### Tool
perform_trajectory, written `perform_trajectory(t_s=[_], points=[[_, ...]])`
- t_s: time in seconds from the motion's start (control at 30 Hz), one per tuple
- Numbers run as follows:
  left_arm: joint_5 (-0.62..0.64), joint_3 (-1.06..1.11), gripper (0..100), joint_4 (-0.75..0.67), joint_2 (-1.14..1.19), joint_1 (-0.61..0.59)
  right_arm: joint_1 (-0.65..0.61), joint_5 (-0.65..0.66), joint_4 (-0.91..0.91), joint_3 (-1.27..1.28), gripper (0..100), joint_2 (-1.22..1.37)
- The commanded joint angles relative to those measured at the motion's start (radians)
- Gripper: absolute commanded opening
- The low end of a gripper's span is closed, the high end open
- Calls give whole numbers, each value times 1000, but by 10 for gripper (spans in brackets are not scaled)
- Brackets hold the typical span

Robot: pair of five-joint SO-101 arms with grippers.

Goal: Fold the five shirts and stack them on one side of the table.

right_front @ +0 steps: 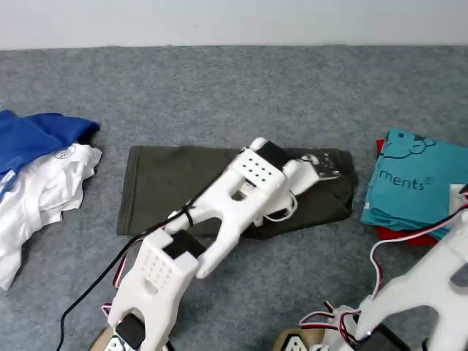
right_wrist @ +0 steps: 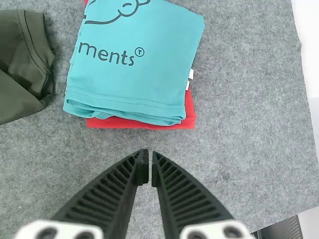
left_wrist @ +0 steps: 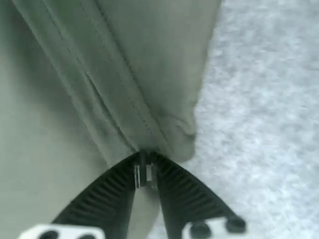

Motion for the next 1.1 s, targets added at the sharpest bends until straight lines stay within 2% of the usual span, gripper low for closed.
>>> perform_trajectory(t_s=[0.0, 0.17, 0.37, 0.47, 0.67, 0.87, 1.07], points=[[6, -1, 33, -29, 18, -49, 12, -2, 41, -6, 25, -31], [9, -1, 32, -25, 5, -41, 12, -2, 41, -6, 25, -31], [15, -1, 33, -8, -140, -49, 12, 2, 41, -6, 25, -31], [77, -1, 33, 23, -239, -98, 12, 2, 41, -6, 25, -33], [117, 4, 37, 97, -390, -298, 12, 3, 41, 14, 25, -71], [114, 13, 164, 132, -470, -600, 12, 5, 39, 112, 25, -130], [75, 16, 193, 129, -419, -804, 10, 5, 38, 183, 25, -196]])
